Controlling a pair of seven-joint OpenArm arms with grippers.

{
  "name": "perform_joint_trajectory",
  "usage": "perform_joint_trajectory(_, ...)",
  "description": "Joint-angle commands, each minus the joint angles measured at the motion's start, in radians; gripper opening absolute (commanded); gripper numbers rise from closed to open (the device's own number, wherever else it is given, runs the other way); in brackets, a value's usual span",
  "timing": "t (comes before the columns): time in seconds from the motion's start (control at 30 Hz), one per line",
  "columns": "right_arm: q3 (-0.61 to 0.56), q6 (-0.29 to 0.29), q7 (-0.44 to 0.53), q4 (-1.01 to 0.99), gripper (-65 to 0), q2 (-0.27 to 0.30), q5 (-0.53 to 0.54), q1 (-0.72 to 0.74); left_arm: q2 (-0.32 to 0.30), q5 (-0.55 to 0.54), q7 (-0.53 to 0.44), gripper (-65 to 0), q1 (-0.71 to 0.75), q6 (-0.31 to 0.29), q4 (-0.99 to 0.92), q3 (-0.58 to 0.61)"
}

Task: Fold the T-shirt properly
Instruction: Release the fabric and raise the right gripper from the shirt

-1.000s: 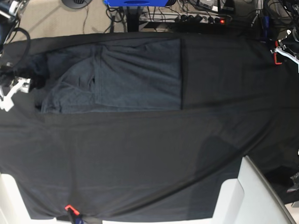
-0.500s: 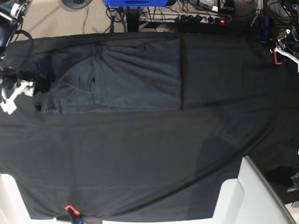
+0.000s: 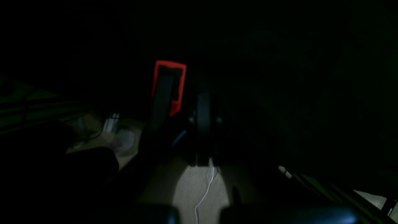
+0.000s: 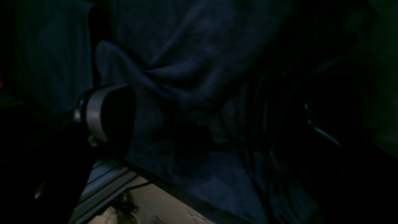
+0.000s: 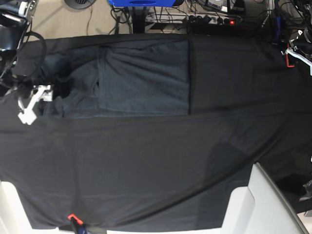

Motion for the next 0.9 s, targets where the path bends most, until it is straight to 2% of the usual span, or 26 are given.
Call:
perform_joint_trajectory(0.0, -0.017, -0.007, -0.046, 0.011, -1.8, -0.006, -0.029, -0.019, -0.022, -0.007, -0.014, -65.0, 0.004, 0.000, 0.011, -0.009)
perform_joint_trajectory(0.2, -0.019, -0.007, -0.072, 0.049, -2.7, -0.012, -0.029, -0.048, -0.022, -0.007, -0.014, -65.0, 0.001, 0.000, 0.011, -0.009)
perform_joint_trajectory(0.33, -0.029, -0.007, -0.069, 0.046, -12.9, -0.033, -0.029, -0.048, -0.022, -0.007, -0.014, -65.0, -0.002, 0.000, 0.011, -0.009)
perform_joint_trajectory(0.4, -0.029, -0.007, -0.066, 0.046, -15.9, -0.050, -0.030, -0.048, -0.021, -0.007, -0.014, -65.0, -0.002, 0.000, 0.011, -0.009)
perform_joint_trajectory(0.7, -0.029, -0.007, -0.063, 0.044, -18.0, -0.053, -0.035, -0.031, -0.021, -0.007, -0.014, -65.0, -0.001, 0.000, 0.011, -0.009)
perform_joint_trajectory(0.77, -0.029, -0.007, -0.045, 0.044, -24.3, -0.052, -0.035, -0.031, -0.021, -0.007, -0.014, -65.0, -0.001, 0.000, 0.011, -0.009)
perform_joint_trajectory(0.87, -0.029, -0.007, -0.017, 0.041, -40.8, -0.052, -0.035, -0.031, -0.021, -0.007, -0.014, -65.0, -0.001, 0.000, 0.011, -0.009)
